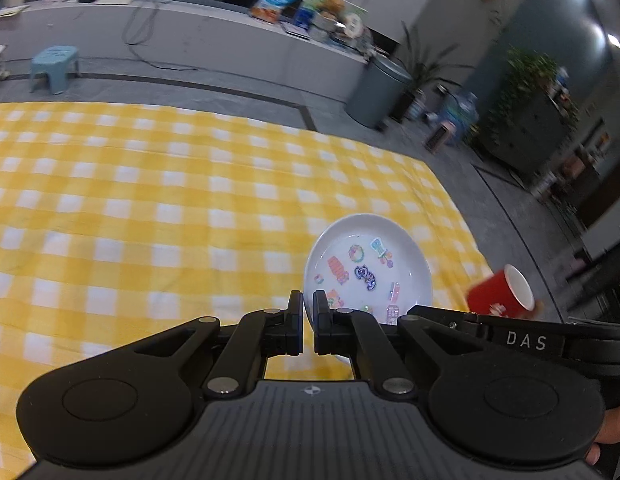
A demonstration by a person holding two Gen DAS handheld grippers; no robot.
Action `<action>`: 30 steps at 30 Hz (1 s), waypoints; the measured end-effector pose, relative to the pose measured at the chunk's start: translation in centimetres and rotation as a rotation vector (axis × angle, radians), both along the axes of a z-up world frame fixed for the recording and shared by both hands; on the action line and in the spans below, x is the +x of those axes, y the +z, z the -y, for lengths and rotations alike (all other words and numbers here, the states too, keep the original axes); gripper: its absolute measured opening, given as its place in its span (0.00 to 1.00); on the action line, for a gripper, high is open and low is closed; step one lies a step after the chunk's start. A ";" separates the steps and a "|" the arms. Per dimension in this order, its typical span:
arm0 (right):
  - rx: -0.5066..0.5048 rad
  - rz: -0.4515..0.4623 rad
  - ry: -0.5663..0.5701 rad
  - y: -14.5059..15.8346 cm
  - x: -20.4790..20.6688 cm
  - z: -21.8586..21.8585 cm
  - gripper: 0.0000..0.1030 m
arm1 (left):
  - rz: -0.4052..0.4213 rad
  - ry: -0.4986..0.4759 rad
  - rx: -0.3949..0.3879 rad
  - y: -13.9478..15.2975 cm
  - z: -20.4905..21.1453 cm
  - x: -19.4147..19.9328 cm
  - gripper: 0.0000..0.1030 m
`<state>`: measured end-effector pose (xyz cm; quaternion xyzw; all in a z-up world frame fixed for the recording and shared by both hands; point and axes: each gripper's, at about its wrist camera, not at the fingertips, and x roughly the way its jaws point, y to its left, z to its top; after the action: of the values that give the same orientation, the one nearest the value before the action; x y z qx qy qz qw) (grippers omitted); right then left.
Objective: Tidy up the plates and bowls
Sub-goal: 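Carry the sticker plate with the left gripper over the Fruity plate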
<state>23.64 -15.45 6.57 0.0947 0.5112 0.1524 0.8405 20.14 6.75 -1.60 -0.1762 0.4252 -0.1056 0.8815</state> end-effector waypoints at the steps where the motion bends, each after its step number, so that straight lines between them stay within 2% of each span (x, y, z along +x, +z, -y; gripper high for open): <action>1: 0.003 -0.005 -0.009 0.0 -0.4 0.5 0.05 | -0.001 -0.016 -0.002 0.0 0.4 -0.1 0.04; 8: -0.010 -0.036 -0.062 -0.9 -2.7 4.0 0.05 | -0.060 -0.134 0.066 -1.7 4.9 -0.5 0.05; 13: 0.017 -0.104 -0.103 -3.0 -3.8 6.4 0.05 | -0.083 -0.199 0.108 -2.5 7.1 -0.9 0.05; 24: 0.115 -0.199 -0.152 -6.8 -5.4 9.5 0.06 | -0.200 -0.275 0.139 -5.4 9.0 -0.4 0.05; 27: 0.127 -0.208 -0.157 -7.3 -5.7 10.1 0.06 | -0.199 -0.310 0.176 -5.8 10.0 -0.7 0.06; 30: 0.118 -0.217 -0.151 -8.0 -6.4 10.7 0.06 | -0.207 -0.341 0.178 -6.0 10.7 -1.0 0.05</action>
<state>17.24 -26.12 -1.41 0.1979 0.5806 0.1076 0.7824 19.18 -4.00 -7.63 -0.0332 0.5449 -0.1967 0.8144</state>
